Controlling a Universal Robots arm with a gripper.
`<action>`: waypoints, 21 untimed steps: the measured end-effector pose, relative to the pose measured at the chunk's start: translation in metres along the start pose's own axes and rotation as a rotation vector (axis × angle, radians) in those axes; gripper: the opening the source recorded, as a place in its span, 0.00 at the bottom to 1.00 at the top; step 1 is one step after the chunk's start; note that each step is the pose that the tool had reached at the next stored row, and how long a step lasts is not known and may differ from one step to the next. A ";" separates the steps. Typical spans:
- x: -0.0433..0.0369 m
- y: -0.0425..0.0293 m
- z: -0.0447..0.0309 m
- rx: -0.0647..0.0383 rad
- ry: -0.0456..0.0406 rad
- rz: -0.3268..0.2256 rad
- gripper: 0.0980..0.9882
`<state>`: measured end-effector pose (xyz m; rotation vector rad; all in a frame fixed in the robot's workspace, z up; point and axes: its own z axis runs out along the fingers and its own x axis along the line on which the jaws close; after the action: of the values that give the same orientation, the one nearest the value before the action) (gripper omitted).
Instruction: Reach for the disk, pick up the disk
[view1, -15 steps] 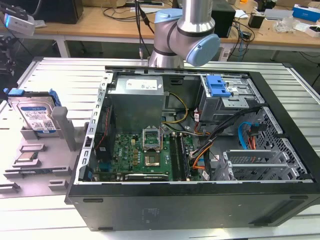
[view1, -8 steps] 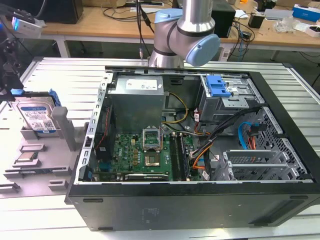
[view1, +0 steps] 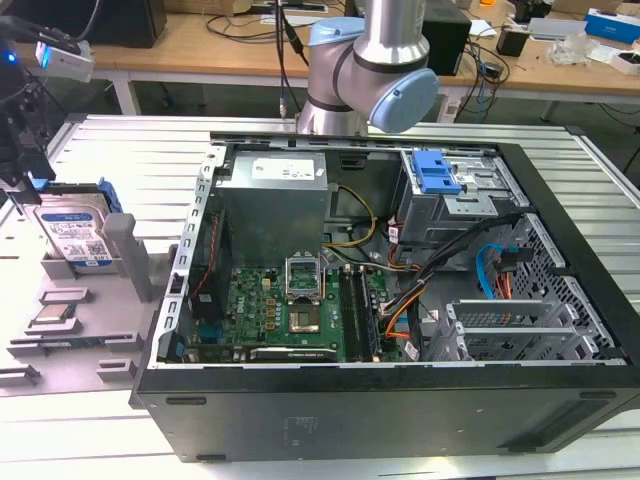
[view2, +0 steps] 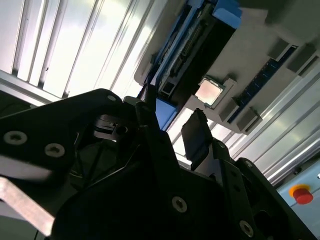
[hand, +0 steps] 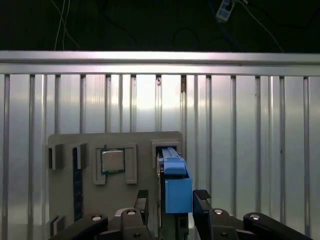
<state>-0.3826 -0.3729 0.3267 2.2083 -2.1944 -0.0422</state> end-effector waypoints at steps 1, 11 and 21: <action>0.0000 -0.0001 0.0028 0.000 0.0000 -0.001 0.43; 0.0000 -0.0009 0.0230 0.000 0.0002 -0.006 0.43; 0.0000 -0.0014 0.0359 0.000 0.0024 -0.007 0.43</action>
<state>-0.3826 -0.3729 0.2908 2.2152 -2.1850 -0.0399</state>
